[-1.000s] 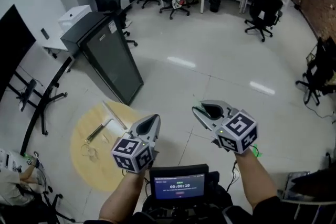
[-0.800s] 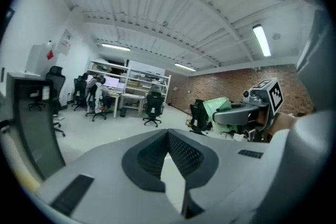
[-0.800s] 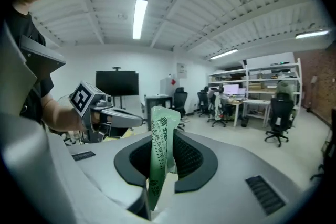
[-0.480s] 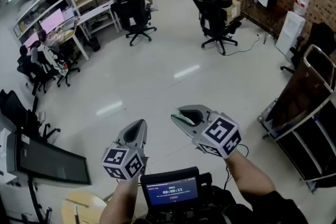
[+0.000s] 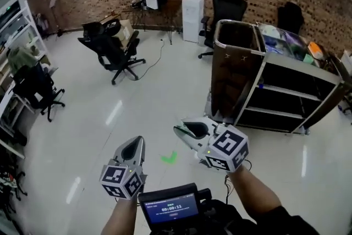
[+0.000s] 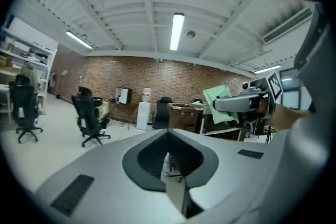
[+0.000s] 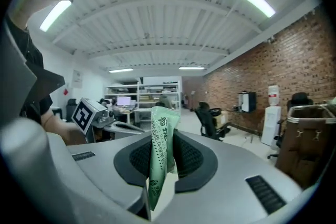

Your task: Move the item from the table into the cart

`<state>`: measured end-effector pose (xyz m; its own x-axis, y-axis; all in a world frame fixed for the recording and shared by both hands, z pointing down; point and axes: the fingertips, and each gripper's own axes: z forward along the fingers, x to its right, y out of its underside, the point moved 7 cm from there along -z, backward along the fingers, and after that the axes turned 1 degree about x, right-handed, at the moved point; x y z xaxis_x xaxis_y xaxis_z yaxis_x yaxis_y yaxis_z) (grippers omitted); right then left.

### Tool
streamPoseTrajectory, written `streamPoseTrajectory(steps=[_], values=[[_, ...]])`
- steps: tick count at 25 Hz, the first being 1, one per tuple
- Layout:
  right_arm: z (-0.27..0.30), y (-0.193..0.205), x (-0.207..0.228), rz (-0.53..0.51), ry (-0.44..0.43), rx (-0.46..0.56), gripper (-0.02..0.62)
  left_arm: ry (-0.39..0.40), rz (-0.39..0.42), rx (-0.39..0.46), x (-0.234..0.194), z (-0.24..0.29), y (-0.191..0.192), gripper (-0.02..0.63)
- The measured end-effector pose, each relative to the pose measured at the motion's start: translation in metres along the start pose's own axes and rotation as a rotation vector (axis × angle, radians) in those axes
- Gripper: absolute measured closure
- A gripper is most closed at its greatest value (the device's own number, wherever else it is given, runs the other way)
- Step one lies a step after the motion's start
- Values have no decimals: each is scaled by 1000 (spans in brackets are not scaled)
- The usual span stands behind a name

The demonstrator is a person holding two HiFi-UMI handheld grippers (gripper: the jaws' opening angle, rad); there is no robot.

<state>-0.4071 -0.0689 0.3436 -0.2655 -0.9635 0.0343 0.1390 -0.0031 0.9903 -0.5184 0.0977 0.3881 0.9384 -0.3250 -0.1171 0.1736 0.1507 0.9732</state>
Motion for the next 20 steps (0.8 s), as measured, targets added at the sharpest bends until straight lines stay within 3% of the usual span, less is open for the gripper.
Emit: streamPoseTrajectory(steps=[4,7,13,20], values=[[-55,9,96,52,243,9,563,239,50,-11,36,124,-18,604],[-102,12,156,61,363,6,563,361,53,-21,77,201,-29,603],[-216,24,279,49,502,25,563,556,116,12,199,355,-53,603],[-345,26,432,57,658,35,563,710,176,70,342,527,-107,603]])
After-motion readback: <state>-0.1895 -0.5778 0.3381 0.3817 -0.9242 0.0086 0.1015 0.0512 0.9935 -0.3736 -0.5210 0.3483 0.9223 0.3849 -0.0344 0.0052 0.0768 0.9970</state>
